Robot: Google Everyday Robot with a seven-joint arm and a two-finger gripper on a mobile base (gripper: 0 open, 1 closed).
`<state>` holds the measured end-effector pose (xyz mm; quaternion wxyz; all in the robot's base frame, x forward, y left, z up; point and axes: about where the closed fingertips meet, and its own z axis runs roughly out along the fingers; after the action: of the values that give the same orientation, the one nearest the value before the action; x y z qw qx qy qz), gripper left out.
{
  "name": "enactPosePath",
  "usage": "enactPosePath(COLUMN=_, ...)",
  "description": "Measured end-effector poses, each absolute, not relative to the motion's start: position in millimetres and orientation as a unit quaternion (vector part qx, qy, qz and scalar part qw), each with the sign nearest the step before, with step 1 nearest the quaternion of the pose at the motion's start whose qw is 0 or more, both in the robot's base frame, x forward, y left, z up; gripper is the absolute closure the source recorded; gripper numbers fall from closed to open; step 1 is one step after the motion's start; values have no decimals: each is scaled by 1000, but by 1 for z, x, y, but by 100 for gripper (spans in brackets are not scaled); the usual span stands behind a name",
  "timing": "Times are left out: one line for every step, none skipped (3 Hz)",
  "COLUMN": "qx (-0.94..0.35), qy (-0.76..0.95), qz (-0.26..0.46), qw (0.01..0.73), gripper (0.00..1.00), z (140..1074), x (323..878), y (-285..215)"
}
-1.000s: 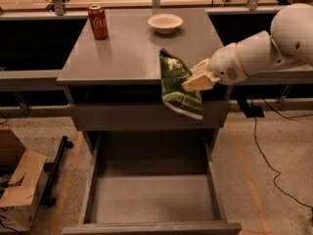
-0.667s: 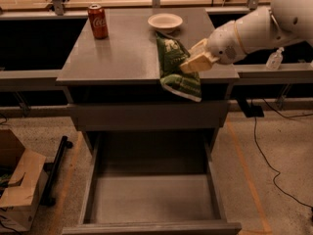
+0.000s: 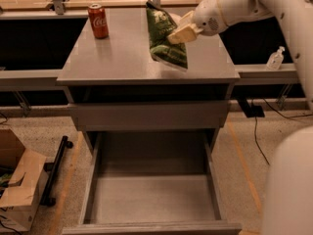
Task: Pick green jalapeno chip bag from middle drawer and place on counter
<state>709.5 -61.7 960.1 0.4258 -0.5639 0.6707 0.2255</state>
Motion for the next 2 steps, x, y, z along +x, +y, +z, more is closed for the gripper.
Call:
enactPosePath(qx=-556, qy=671, qz=219, qw=439, gripper=100, z=952, x=752, y=-51)
enactPosePath(qx=-560, qy=670, qz=210, qw=440, gripper=100, z=935, x=783, y=-39)
